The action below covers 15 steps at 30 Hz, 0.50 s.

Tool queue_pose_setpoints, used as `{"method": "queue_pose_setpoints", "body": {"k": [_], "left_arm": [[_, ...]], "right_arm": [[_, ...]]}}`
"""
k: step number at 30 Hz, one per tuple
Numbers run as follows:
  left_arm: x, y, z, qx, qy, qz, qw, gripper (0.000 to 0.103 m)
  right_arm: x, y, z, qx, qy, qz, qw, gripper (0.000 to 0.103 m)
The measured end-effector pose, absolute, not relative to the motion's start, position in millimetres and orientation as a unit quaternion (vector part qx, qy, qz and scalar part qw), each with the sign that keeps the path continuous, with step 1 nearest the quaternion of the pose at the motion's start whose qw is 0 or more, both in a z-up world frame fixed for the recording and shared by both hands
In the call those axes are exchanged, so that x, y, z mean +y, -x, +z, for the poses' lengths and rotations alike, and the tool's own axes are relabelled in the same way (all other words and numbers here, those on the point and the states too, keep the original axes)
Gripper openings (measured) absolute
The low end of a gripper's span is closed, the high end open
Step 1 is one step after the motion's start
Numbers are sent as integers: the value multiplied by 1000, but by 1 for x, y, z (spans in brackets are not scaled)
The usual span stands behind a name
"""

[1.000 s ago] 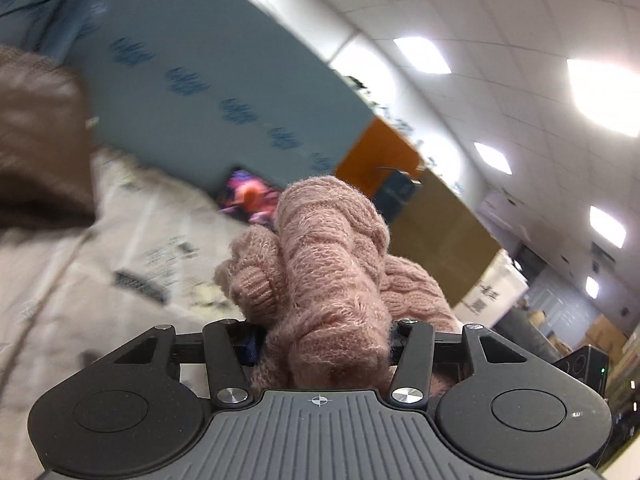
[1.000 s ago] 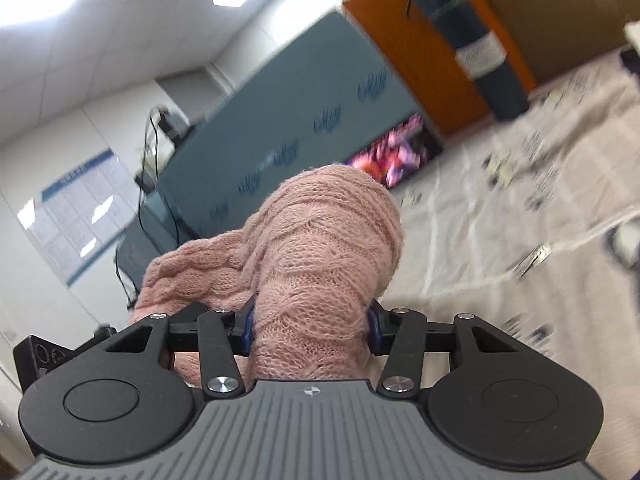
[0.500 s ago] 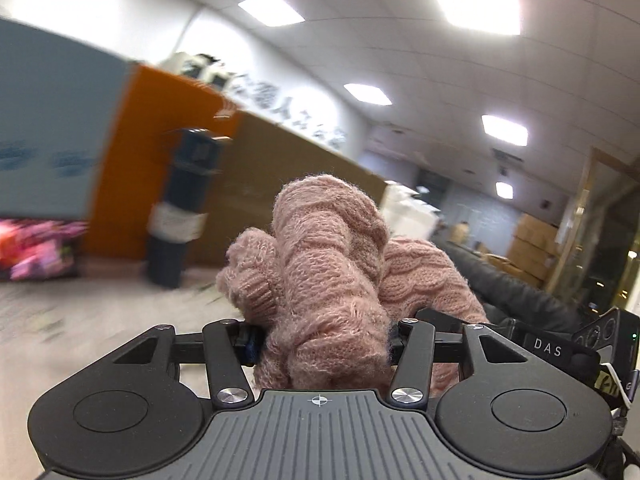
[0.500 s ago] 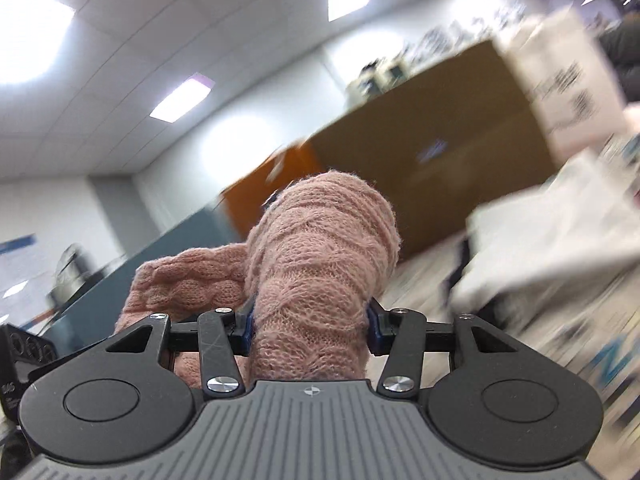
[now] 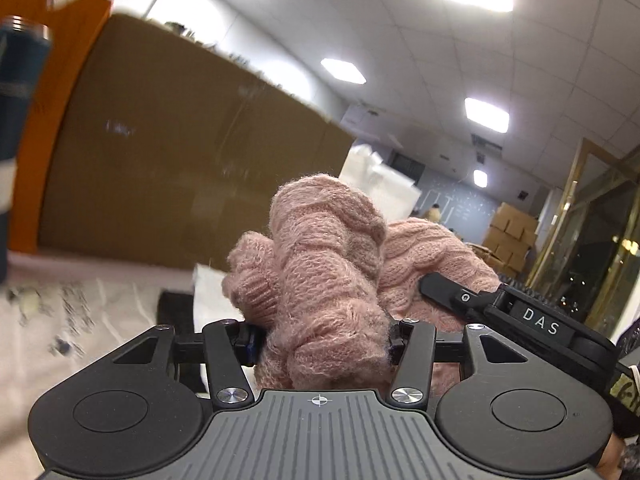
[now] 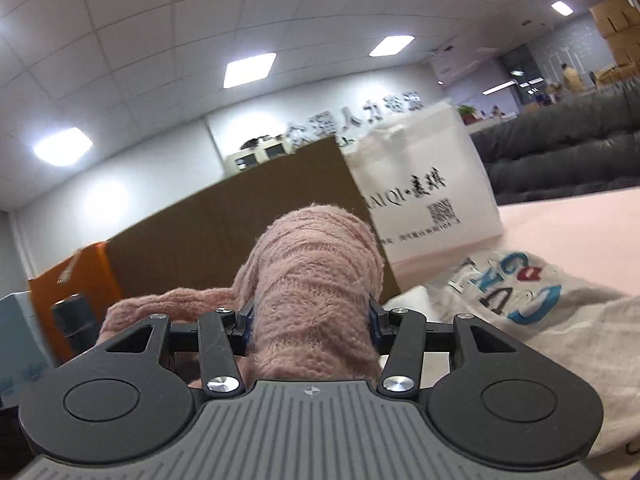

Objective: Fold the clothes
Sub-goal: 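Carry the pink sweater bundle with both grippers onto the grey cloth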

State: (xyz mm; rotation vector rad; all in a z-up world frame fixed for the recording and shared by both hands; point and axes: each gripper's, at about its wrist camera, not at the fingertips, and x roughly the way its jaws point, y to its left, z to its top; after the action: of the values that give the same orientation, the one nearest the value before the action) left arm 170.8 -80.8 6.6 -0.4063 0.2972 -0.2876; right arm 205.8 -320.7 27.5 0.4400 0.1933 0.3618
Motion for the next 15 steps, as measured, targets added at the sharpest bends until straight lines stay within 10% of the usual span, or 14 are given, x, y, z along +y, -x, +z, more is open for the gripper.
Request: {"method": "queue_pose_setpoints", "body": {"k": [4, 8, 15], "left_arm": [[-88, -189, -14, 183, 190, -112, 958, 60], [-79, -192, -21, 195, 196, -68, 959, 90], [-67, -196, -24, 218, 209, -33, 953, 100]], "right_arm": [[-323, -229, 0, 139, -224, 146, 954, 46], [-317, -239, -8, 166, -194, 125, 959, 50], [-310, -247, -19, 206, -163, 102, 960, 65]]}}
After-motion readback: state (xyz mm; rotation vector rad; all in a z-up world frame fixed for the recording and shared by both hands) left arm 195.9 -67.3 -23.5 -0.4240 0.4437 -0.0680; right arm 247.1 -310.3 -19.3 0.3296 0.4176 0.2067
